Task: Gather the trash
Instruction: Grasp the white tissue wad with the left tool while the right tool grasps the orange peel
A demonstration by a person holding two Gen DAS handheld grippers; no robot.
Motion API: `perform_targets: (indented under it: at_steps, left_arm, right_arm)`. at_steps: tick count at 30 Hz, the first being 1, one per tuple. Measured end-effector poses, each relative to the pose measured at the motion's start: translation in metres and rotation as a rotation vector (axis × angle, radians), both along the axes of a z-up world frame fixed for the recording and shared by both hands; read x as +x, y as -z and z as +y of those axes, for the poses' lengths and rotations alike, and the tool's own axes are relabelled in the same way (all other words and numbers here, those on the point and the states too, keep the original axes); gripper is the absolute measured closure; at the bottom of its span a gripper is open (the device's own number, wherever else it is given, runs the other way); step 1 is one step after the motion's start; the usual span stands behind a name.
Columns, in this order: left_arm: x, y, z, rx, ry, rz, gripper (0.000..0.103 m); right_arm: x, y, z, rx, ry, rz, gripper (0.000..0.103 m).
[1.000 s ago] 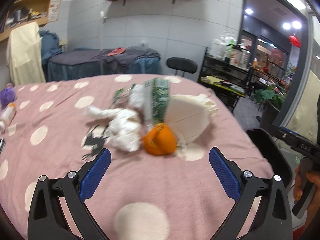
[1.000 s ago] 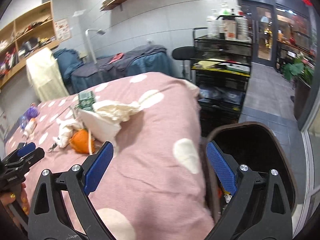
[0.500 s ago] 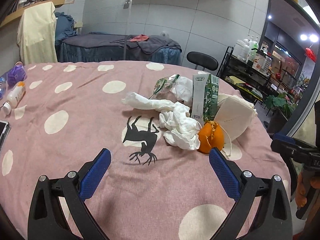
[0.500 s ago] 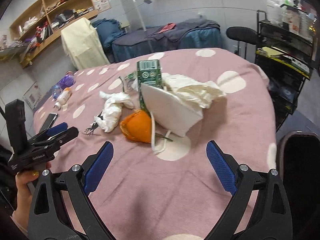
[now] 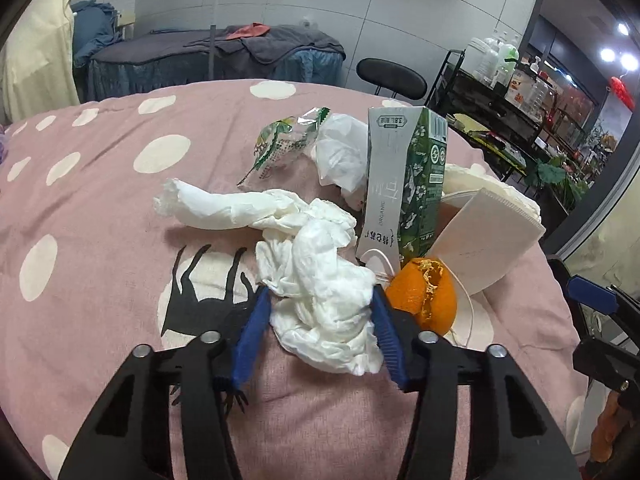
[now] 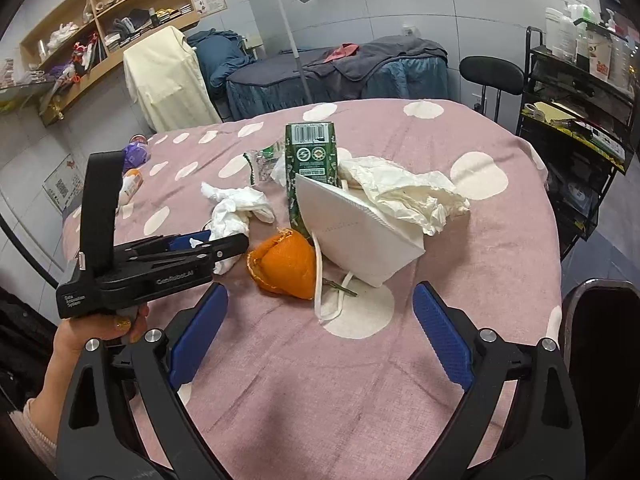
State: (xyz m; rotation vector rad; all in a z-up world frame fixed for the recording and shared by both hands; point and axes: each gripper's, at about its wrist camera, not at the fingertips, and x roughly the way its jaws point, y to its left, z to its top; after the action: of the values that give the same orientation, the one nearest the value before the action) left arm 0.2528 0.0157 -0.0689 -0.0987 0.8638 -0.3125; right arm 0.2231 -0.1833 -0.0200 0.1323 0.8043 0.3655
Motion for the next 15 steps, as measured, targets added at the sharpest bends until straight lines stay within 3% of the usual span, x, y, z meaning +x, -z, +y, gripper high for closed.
perform_targets:
  at_steps: [3,9,15]
  left_arm:
    - [-0.012,-0.004,0.013,-0.049,-0.012,-0.027,0.074]
    - [-0.045,-0.023,0.04,-0.087,-0.058,-0.101,0.078]
    - [-0.07,-0.035,0.064,-0.121,-0.108,-0.137,0.078]
  right_arm:
    - [0.003,0.0,0.01,0.01,-0.038,-0.003,0.01]
    - [0.016,0.003,0.042,-0.005,-0.128,-0.009,0.01]
    - [0.043,0.017,0.07,-0.072,-0.176,0.035,0.018]
